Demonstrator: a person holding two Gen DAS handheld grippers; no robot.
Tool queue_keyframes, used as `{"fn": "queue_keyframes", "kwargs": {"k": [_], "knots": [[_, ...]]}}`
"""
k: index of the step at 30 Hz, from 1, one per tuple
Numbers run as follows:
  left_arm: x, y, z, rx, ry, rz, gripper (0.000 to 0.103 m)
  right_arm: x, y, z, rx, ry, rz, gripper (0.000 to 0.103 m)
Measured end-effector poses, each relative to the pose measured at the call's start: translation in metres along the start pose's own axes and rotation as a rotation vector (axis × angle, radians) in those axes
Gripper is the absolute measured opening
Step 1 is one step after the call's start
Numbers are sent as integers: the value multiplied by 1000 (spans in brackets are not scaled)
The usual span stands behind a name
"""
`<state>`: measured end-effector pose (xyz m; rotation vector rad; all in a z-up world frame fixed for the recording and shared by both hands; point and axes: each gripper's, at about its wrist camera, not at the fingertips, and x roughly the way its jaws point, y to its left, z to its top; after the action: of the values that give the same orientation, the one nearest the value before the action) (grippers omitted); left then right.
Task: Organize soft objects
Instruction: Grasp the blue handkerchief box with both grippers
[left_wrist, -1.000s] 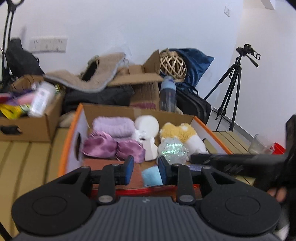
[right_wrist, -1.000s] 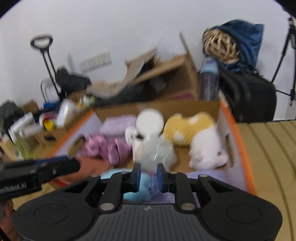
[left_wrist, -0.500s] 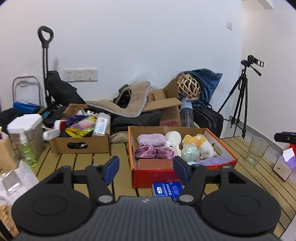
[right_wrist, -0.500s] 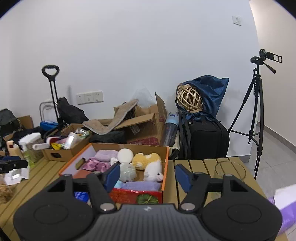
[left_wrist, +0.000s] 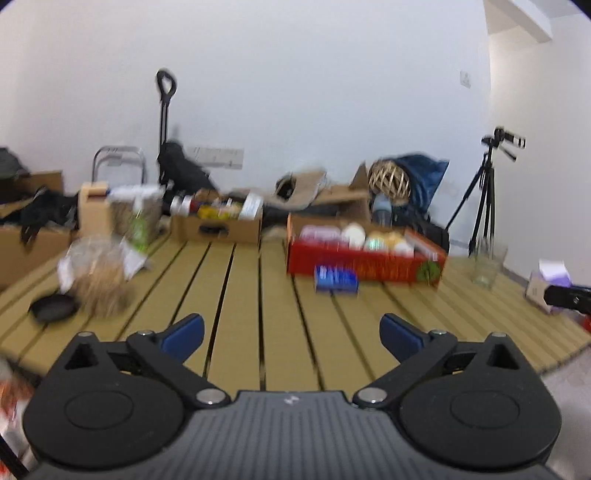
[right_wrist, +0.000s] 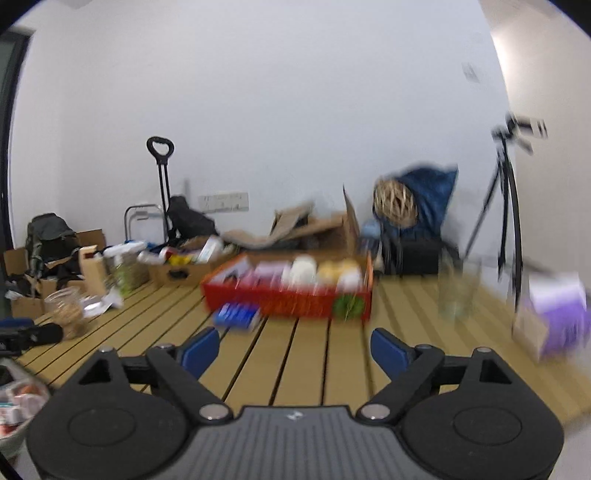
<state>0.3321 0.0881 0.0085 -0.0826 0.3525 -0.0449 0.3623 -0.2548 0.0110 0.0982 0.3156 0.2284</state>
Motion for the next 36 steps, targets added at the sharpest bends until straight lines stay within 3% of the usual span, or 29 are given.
{"fn": "queue_keyframes", "kwargs": {"k": [4,11,17,21,24,29,31,33,34,36], "knots": [[4,-1,-10,45,44,4,103,-13,9,-35,27,91,30,89],[44,1,-10,26,91,-17,103,15,14,-34,38,82,33,89],[108,2,5,32,169,-37,103,84,14,-26,34,183,34,88],[163,4,26,10,215,-85,102,143,12,-11,86,241,99,85],[211,-2,44,3,244,-109,97,198,6,6,146,276,146,78],[286,-17,71,-25,246,-135,69,298,1,32,255,317,212,60],[314,-17,76,-63,286,-164,44,330,4,37,290,358,234,53],[334,-14,76,-112,328,-215,30,351,9,37,296,367,271,40],[341,-12,74,-131,345,-235,25,358,11,35,301,379,269,36],[345,-7,70,-164,344,-248,24,368,10,28,351,388,287,24]]}}
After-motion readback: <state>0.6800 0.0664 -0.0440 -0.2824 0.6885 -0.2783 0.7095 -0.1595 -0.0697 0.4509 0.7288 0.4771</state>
